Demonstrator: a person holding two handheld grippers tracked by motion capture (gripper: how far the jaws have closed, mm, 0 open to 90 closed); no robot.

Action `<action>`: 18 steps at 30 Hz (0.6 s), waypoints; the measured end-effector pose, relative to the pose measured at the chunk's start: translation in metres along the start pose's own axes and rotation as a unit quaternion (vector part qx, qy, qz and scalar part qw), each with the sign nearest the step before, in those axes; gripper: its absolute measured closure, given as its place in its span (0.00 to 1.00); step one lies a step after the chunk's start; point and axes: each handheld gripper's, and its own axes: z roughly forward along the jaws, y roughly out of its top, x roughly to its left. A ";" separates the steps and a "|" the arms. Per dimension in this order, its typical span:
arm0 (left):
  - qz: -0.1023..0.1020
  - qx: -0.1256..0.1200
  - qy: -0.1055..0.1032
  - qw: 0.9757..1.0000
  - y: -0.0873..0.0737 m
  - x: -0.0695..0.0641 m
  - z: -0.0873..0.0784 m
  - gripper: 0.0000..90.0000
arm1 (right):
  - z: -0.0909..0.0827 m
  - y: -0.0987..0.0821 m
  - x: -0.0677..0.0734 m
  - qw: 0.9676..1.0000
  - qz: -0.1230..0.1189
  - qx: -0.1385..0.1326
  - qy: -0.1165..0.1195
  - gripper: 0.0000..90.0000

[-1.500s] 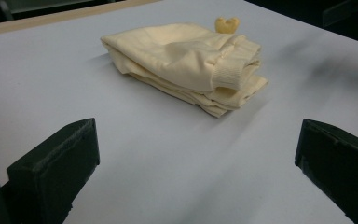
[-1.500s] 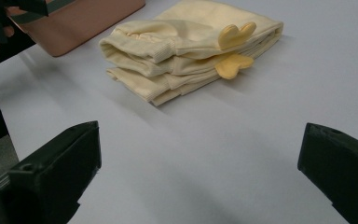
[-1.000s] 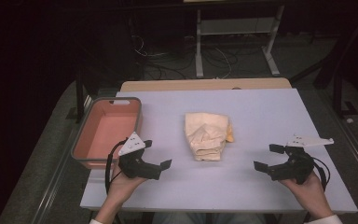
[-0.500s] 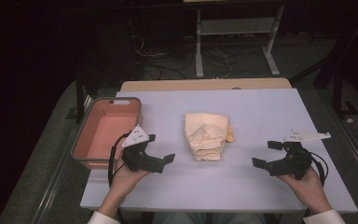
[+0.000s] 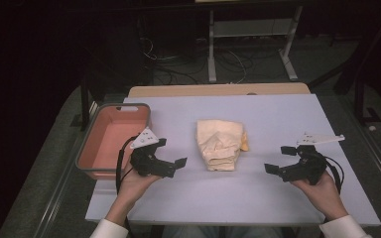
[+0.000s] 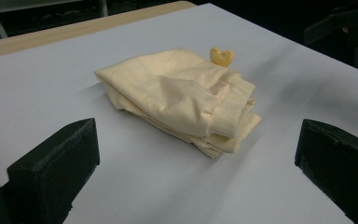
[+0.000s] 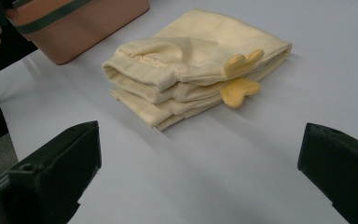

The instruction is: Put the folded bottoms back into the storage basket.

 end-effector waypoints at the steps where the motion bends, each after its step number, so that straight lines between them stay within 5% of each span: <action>1: 0.000 0.001 0.000 1.000 0.001 0.000 0.000 0.00 | 0.001 0.001 0.000 1.000 0.000 0.002 0.000 0.00; 18: 0.001 0.003 -0.003 1.000 0.016 0.006 0.006 0.00 | 0.013 0.012 -0.002 1.000 -0.001 0.010 0.004 0.00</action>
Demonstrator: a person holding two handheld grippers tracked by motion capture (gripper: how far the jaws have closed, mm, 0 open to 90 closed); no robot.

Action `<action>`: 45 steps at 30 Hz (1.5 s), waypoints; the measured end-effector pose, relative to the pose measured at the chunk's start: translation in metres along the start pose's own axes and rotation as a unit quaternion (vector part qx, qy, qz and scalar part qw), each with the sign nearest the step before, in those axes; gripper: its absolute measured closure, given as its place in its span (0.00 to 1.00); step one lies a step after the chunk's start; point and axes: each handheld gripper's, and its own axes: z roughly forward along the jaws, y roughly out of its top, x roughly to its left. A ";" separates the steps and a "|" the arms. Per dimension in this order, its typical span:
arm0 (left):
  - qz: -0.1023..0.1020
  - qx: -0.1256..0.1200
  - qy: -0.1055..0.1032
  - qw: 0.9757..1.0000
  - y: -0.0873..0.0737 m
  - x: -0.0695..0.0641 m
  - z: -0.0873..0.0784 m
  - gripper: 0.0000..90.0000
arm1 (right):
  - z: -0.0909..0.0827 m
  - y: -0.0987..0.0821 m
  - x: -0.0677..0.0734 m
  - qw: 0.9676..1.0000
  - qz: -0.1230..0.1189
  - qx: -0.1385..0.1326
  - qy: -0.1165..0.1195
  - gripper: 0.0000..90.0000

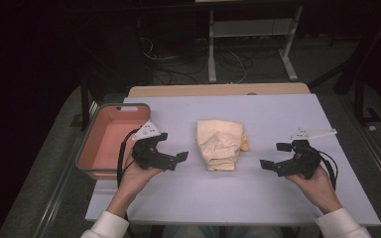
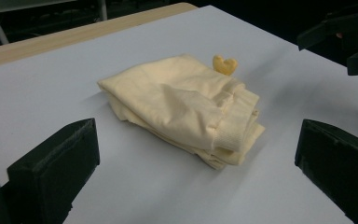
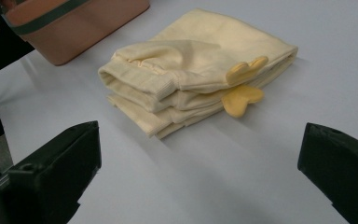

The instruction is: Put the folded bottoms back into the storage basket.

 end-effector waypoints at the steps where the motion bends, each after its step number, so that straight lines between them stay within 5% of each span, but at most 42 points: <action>1: 0.001 0.001 0.001 1.000 0.000 0.001 0.001 0.00 | 0.001 0.001 0.000 1.000 -0.001 0.000 0.000 0.00; 45: -0.022 0.008 0.013 1.000 0.026 0.021 0.039 0.00 | 0.036 0.021 -0.004 1.000 0.014 0.010 0.012 0.00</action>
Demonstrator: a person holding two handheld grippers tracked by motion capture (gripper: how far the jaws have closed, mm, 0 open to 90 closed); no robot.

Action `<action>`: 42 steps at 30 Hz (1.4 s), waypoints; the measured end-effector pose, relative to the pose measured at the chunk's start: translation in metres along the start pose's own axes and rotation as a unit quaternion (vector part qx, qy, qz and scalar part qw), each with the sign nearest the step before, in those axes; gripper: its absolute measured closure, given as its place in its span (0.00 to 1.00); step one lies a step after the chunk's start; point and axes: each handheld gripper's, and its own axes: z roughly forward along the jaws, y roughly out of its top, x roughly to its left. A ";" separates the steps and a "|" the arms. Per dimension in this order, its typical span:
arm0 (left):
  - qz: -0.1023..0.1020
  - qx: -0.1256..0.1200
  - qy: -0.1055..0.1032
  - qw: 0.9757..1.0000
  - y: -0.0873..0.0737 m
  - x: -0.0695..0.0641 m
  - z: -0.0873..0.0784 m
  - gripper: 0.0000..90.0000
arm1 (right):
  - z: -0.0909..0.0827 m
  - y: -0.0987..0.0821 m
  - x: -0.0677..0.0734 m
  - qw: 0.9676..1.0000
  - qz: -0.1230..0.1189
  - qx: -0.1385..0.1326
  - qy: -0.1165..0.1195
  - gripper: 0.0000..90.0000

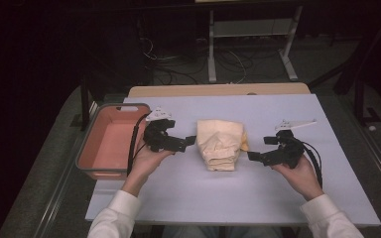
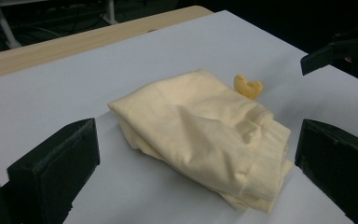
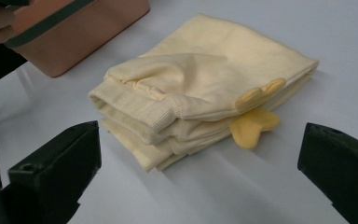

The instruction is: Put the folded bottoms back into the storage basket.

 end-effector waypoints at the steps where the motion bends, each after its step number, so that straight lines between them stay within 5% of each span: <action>1: -0.003 0.000 0.001 1.000 0.000 0.002 0.001 0.00 | 0.002 0.000 0.000 1.000 0.002 0.000 0.001 0.00; 9: -0.021 0.002 0.011 1.000 0.000 0.012 0.010 0.00 | 0.009 0.000 -0.001 1.000 0.007 0.001 0.001 0.00; 20: -0.008 0.013 0.012 1.000 0.008 0.010 0.024 0.00 | 0.019 0.005 -0.002 1.000 0.020 0.002 -0.004 0.00; 42: -0.031 0.022 0.014 0.999 0.006 0.020 0.056 0.00 | 0.041 0.003 -0.007 0.998 0.063 0.011 -0.027 0.00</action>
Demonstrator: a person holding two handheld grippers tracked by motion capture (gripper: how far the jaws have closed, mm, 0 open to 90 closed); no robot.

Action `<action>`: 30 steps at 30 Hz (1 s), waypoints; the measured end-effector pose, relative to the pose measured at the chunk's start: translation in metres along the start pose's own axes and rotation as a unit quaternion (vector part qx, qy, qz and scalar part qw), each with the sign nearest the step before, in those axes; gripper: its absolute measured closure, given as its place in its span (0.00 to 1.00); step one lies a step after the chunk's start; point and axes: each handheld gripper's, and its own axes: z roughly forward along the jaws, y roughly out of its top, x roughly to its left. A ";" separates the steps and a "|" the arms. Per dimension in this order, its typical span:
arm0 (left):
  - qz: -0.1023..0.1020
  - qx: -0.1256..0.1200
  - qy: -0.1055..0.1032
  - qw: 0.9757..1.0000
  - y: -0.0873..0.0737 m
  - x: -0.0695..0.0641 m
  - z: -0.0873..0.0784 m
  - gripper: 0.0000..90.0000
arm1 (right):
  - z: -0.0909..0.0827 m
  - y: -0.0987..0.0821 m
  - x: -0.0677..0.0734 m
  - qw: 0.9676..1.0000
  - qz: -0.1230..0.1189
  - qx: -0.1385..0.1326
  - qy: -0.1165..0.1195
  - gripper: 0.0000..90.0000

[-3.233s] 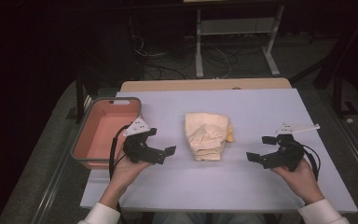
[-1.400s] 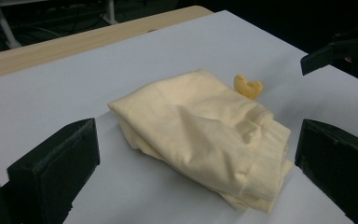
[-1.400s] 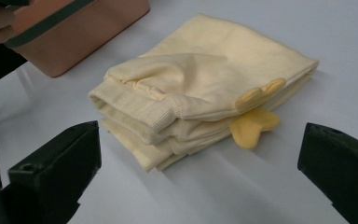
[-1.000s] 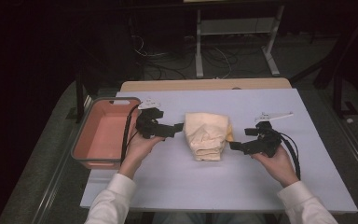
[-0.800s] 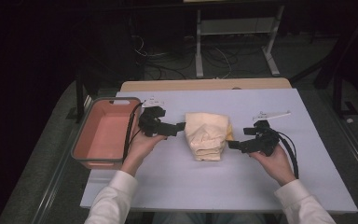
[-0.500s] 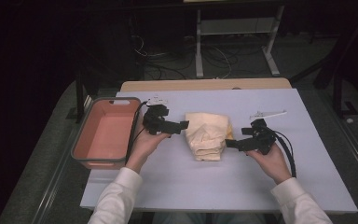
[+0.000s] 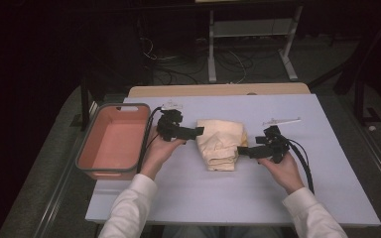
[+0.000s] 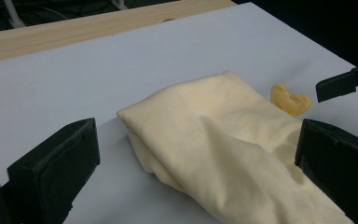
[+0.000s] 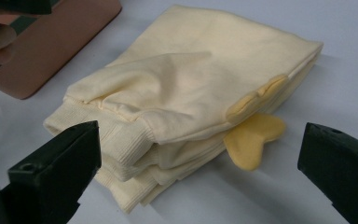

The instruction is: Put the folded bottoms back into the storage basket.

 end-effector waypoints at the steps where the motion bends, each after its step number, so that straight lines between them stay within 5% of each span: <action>1: -0.003 0.000 -0.001 1.000 -0.001 0.001 0.003 0.00 | 0.003 0.000 0.001 1.000 0.002 0.004 -0.001 0.00; 19: -0.034 0.014 0.000 0.999 -0.010 0.011 0.032 0.00 | 0.017 -0.002 0.001 0.999 0.028 -0.001 -0.023 0.00; 30: -0.057 0.018 0.003 0.998 -0.017 0.020 0.049 0.00 | 0.032 -0.003 0.000 0.997 0.065 0.013 -0.026 0.00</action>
